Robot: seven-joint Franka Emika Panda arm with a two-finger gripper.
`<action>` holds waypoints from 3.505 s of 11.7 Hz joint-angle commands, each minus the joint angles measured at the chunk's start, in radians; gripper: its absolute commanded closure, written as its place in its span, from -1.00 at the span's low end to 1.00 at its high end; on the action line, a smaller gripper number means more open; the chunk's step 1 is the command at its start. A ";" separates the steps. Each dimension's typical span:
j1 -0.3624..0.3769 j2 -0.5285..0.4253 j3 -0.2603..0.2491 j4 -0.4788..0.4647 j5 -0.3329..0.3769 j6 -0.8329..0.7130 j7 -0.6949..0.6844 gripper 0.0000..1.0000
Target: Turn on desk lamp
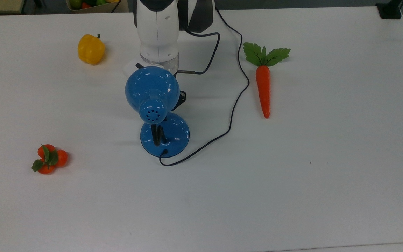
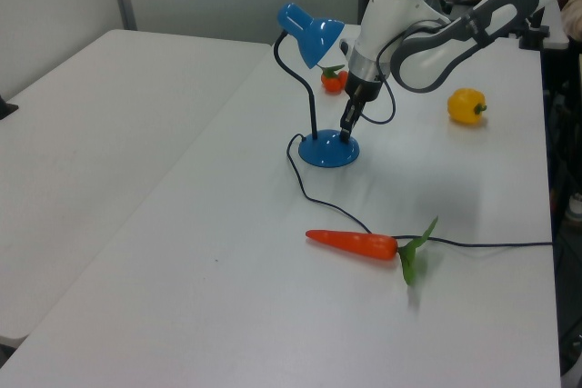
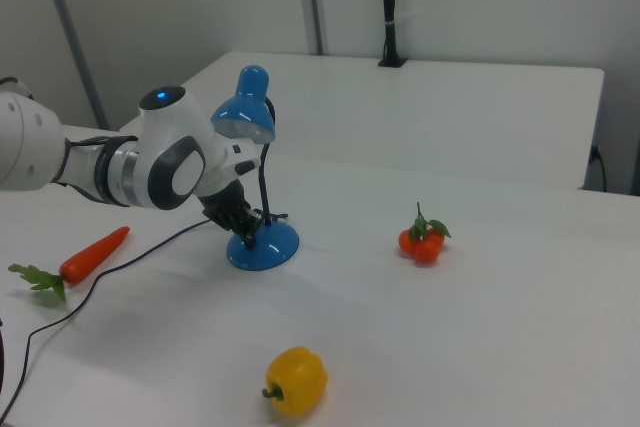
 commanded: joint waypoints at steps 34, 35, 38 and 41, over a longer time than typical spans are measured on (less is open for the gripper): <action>0.017 -0.377 0.004 0.309 0.011 -1.003 -0.001 -1.00; 0.014 -0.377 0.002 0.318 0.013 -1.003 -0.001 -1.00; 0.009 -0.373 -0.001 0.336 0.013 -1.002 -0.018 -1.00; 0.014 -0.370 -0.002 0.338 0.013 -1.002 -0.017 -1.00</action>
